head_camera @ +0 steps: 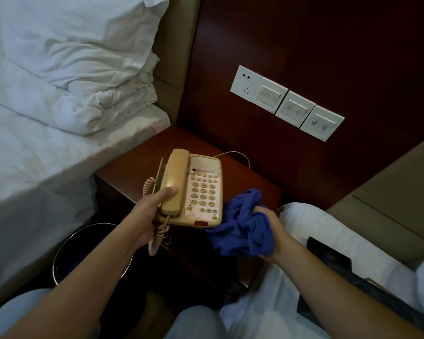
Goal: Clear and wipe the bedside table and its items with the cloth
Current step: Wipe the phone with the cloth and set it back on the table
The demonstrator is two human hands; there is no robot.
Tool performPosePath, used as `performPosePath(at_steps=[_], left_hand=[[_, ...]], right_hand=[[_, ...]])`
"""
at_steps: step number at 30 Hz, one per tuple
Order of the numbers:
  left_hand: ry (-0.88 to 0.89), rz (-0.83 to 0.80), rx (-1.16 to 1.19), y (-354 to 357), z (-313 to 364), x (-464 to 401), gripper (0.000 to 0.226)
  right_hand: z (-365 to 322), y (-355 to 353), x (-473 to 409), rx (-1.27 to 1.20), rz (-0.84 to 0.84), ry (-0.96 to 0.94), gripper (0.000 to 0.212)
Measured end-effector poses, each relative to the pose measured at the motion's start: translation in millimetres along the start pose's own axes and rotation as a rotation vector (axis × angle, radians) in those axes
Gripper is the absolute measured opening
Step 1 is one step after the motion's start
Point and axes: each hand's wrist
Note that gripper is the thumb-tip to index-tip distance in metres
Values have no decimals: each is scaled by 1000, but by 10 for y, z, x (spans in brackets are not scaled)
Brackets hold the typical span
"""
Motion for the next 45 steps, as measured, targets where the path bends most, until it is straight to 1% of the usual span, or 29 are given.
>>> performPosePath(at_steps=[1, 2, 3, 5, 6, 8, 10, 13, 16, 17, 20, 21, 25, 27, 31, 32, 35, 38, 42, 45], left_hand=[[10, 18, -6, -30, -20, -29, 49], [16, 32, -13, -54, -31, -47, 54], [23, 42, -24, -83, -47, -74, 58], [27, 58, -40, -112, -58, -102, 58], [29, 68, -42, -117, -58, -114, 53], [30, 90, -48, -113, -48, -151, 46], [29, 98, -79, -131, -28, -195, 43], [26, 102, -135, -203, 42, -328, 49], [31, 100, -207, -265, 240, -515, 43], [32, 100, -236, -281, 322, -605, 45], [32, 97, -291, -296, 606, -936, 61], [28, 94, -308, -302, 690, -1066, 62], [24, 97, -362, -292, 1011, -1543, 47], [23, 95, -379, -323, 1123, -1772, 50], [6, 86, -393, -464, 1240, -2086, 67], [-2, 91, -404, -490, 1253, -2131, 67], [-26, 89, -421, -590, 1305, -2223, 55], [-36, 102, -469, -685, 1366, -2317, 68], [-51, 115, -493, -754, 1403, -2384, 77], [14, 141, -541, -765, 1394, -2399, 68]], right_hand=[[-30, 26, -1, -44, -4, 4, 22], [-57, 15, -74, -12, 35, -35, 20], [-101, 12, -122, 98, 113, -108, 14], [-121, -26, -206, 467, 211, -284, 15], [-129, -24, -217, 669, 231, -381, 15], [-132, 54, -293, 1065, 241, -509, 15], [-74, 149, -454, 1294, 262, -480, 23], [80, 232, -711, 1480, 280, -420, 37], [-5, 293, -938, 1518, 304, -404, 46], [-40, 313, -1012, 1532, 292, -403, 48], [-120, 398, -1197, 1620, 264, -406, 56], [-145, 429, -1262, 1647, 257, -414, 56], [-292, 519, -1502, 1634, 219, -416, 50], [-353, 538, -1610, 1638, 197, -415, 48], [-416, 586, -1749, 1643, 183, -443, 49], [-422, 597, -1770, 1655, 184, -449, 50], [-440, 634, -1823, 1681, 193, -450, 53], [-467, 674, -1852, 1677, 193, -456, 54], [-476, 704, -1845, 1679, 198, -448, 56], [-471, 714, -1827, 1685, 207, -435, 56]])
Point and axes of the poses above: each hand's wrist, its own x-axis away from the middle knuckle, its own y-axis out of the palm, z = x × y, and after that the axes turned 8 degrees about -x, right-handed
